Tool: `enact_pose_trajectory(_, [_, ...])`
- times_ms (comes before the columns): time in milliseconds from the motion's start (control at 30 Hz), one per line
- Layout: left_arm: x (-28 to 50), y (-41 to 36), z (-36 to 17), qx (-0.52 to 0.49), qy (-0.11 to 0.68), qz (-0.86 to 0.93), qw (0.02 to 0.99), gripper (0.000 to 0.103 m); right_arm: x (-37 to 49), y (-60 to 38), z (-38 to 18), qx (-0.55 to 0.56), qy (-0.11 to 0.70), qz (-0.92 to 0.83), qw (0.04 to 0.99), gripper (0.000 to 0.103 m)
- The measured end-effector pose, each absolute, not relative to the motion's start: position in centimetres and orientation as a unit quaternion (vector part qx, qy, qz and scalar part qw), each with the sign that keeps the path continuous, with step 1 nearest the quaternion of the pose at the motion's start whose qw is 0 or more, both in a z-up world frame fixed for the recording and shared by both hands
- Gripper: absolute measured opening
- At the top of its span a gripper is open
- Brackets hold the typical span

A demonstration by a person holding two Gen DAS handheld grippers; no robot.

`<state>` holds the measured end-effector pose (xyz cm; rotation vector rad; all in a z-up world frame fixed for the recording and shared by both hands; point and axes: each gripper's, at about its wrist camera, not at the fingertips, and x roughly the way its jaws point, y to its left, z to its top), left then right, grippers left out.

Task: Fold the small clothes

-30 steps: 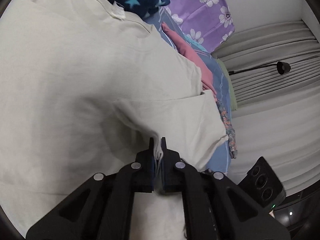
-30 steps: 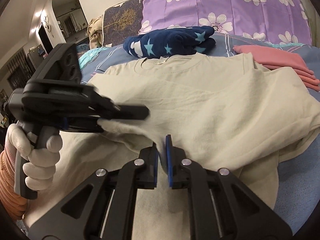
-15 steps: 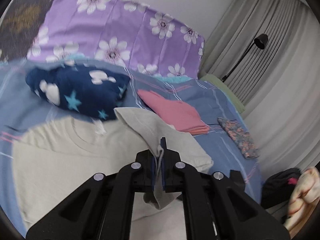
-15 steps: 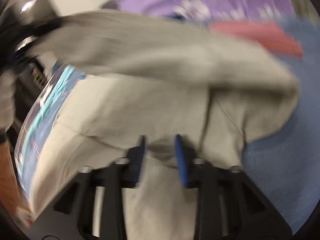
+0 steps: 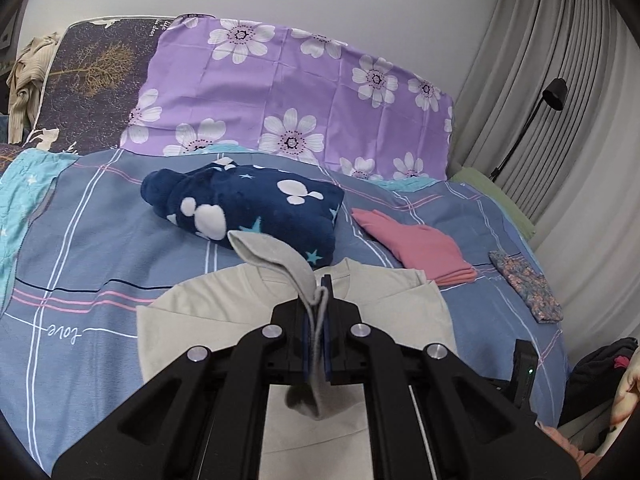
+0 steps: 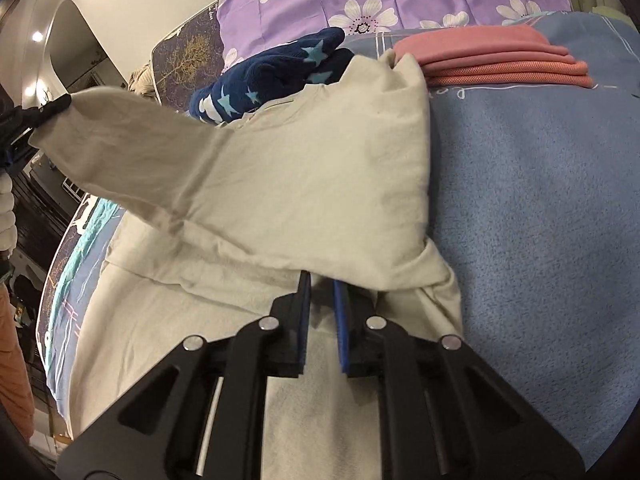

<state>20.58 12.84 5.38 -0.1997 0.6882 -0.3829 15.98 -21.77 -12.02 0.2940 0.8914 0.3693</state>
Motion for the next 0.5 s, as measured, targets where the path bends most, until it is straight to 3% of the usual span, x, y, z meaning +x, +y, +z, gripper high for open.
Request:
enact_pose_trajectory(267, [20.7,17.2,1.3,-0.113,0.369,-0.132,0.913,0.004,15.6,-21.4,-11.7,0.127,0.425,0.17,0.88,0.012])
enact_pose_trajectory(333, [20.6,18.3,0.2,-0.109,0.369,-0.122,0.915,0.005,15.0,-20.8,-11.2,0.109,0.425,0.165,0.884,0.019])
enact_pose_trajectory(400, [21.0,19.1,-2.3,-0.087,0.384,-0.107,0.913,0.007,14.0,-19.8,-10.3,0.096,0.42,0.178,0.885,0.043])
enact_pose_trajectory(500, [22.3,20.2,-7.9,-0.062,0.454,-0.065,0.886,0.015,12.3,-18.9,-9.2,0.08,0.417,0.209,0.881,0.043])
